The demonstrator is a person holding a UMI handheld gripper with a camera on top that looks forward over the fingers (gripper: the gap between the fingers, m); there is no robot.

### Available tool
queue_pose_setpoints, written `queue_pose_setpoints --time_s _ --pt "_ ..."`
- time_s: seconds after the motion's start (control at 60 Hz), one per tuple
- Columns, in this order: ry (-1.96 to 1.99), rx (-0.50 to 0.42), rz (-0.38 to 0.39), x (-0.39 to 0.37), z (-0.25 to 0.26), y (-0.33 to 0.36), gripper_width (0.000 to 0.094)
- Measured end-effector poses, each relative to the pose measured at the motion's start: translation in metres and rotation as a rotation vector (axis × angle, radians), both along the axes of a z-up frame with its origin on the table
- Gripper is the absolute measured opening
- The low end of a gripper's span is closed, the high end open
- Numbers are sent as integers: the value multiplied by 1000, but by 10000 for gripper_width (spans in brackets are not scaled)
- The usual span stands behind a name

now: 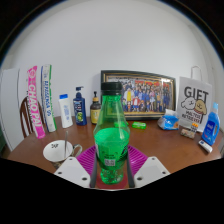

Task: Pour water

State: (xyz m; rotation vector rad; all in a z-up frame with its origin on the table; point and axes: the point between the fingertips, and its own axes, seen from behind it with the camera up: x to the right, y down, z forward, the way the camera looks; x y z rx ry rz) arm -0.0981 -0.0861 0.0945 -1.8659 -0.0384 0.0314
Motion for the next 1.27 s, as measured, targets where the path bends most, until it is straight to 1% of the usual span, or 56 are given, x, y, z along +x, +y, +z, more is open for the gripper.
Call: queue_pose_setpoints --time_s 0.033,0.083,0.117,0.15,0.167,0.183,0.217,0.283,0.433,0.5,0.583,0.8,0.867,1.017,1.133,1.2,1.267 --pt "8 -5 -5 1 0 0 515" --pt "15 -23 -7 2 -1 -1 574" --pt "17 -37 -12 3 -1 -2 662" --pt "17 -50 -19 5 -1 -3 810" --pt "16 -56 -22 5 -1 -4 866" --pt "15 -63 -28 7 0 -6 869" --pt "13 -75 -33 7 3 -9 839" --pt "7 -98 -49 9 10 -18 855" --pt "13 -152 -82 -4 42 -56 855" --pt "19 -193 -94 -15 56 -82 851" --pt "19 -274 -140 -26 69 -122 853" --pt "35 -351 -178 -64 98 -211 849" --pt "17 -355 -193 -68 105 -232 852" --pt "-34 -349 -196 -71 114 -260 851" --pt "-47 -343 -196 -69 117 -271 851" --pt "-72 -344 -182 -68 119 -272 851" --pt "-86 -336 -190 -65 122 -274 854"
